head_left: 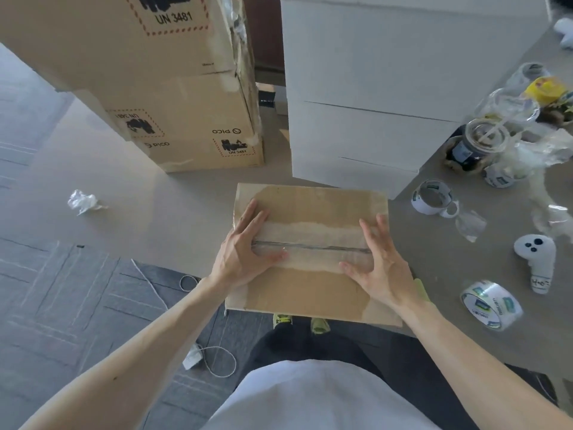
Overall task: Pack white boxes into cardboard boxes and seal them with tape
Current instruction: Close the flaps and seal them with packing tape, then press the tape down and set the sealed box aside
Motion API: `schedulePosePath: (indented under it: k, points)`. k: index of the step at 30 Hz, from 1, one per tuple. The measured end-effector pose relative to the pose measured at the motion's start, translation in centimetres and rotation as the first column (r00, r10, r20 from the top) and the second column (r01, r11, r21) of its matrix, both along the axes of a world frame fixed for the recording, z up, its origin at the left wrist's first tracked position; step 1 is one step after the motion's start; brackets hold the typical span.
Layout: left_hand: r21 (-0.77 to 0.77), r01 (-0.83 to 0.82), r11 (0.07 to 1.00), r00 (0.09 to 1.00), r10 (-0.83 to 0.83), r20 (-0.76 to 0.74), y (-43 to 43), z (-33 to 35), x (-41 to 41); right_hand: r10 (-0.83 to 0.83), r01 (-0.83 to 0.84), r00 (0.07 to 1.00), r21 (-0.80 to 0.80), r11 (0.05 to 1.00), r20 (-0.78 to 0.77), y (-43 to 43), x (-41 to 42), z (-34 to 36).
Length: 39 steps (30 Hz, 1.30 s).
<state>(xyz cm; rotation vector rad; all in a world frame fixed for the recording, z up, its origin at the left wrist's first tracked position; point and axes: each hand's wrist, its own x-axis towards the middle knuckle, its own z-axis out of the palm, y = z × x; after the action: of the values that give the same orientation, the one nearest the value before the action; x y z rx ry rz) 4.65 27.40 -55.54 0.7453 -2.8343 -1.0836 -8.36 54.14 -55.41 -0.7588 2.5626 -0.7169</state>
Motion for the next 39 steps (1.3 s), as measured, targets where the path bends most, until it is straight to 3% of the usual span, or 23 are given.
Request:
schedulePosePath:
  k: [9, 18, 22, 28, 39]
  points:
    - [-0.091, -0.353, 0.931, 0.936, 0.35, -0.039, -2.3, 3.5, 8.5, 0.334, -0.328, 0.942, -0.123, 0.937, 0.031, -9.0, 0.3, 2.2]
    - [-0.087, -0.689, 0.719, 0.724, 0.678, -0.13, -7.5, 6.3, 20.7, 0.65, -0.649, 0.758, -0.154, 0.745, -0.047, -23.4, 6.8, 5.1]
    - [-0.07, -0.756, 0.651, 0.652, 0.738, -0.172, -10.7, 6.8, 26.5, 0.73, -0.734, 0.678, -0.122, 0.668, -0.086, -29.6, 11.3, 6.1]
    - [-0.087, -0.799, 0.595, 0.6, 0.781, -0.173, -16.2, 7.1, 33.2, 0.774, -0.778, 0.629, -0.082, 0.623, -0.079, -38.1, 17.2, 6.5]
    - [-0.125, -0.893, 0.432, 0.45, 0.863, -0.231, -28.7, 8.5, 40.2, 0.856, -0.856, 0.503, -0.209, 0.474, -0.119, -55.7, 23.7, 7.1]
